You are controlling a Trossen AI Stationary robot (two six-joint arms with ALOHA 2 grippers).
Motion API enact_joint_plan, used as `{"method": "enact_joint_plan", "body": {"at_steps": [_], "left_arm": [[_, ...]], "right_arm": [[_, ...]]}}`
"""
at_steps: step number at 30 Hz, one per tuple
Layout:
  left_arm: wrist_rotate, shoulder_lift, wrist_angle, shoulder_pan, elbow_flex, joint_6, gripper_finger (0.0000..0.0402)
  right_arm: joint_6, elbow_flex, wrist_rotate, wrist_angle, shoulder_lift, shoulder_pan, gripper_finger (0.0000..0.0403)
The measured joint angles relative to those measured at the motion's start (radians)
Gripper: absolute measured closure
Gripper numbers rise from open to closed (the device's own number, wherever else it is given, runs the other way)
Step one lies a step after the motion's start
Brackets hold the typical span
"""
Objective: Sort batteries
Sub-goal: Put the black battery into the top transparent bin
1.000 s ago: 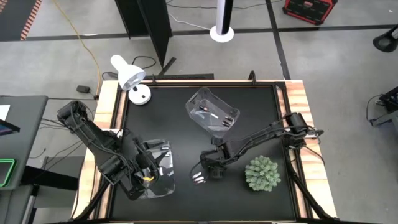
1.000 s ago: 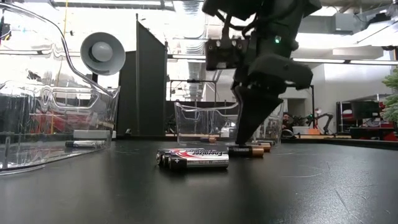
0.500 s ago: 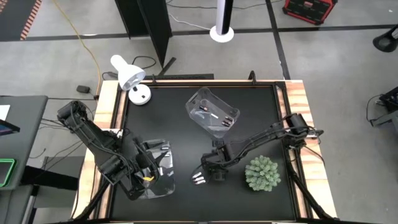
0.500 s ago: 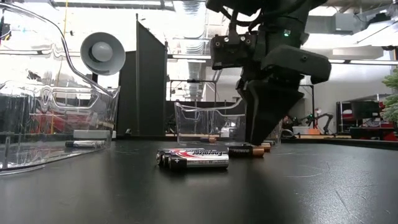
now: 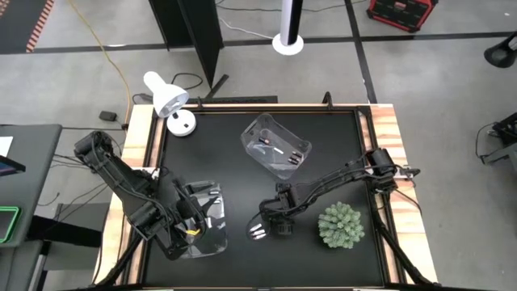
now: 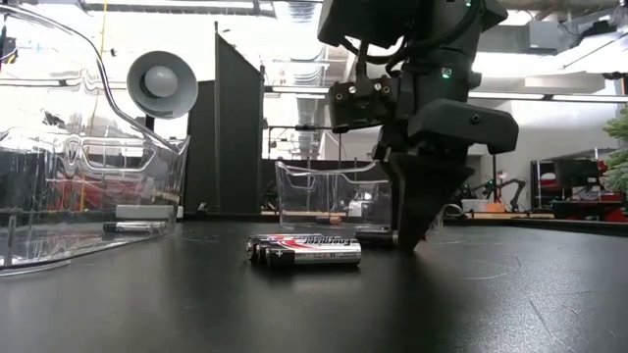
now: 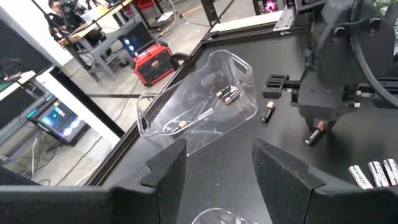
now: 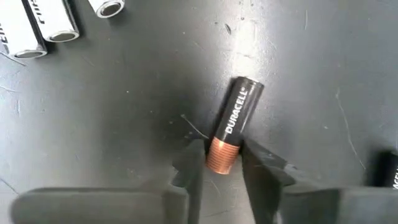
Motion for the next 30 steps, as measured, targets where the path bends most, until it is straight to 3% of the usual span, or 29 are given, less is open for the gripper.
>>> {"method": "enact_joint_plan", "body": {"at_steps": [11, 30], "left_arm": [[0.000, 0.000, 0.000, 0.000, 0.000, 0.001, 0.0224], [0.000, 0.000, 0.000, 0.000, 0.000, 0.000, 0.0224]], "right_arm": [[0.007, 0.000, 0.005, 0.002, 0.000, 0.001, 0.0380], [-0.076, 0.109, 0.025, -0.018, 0.008, 0.016, 0.0390]]}}
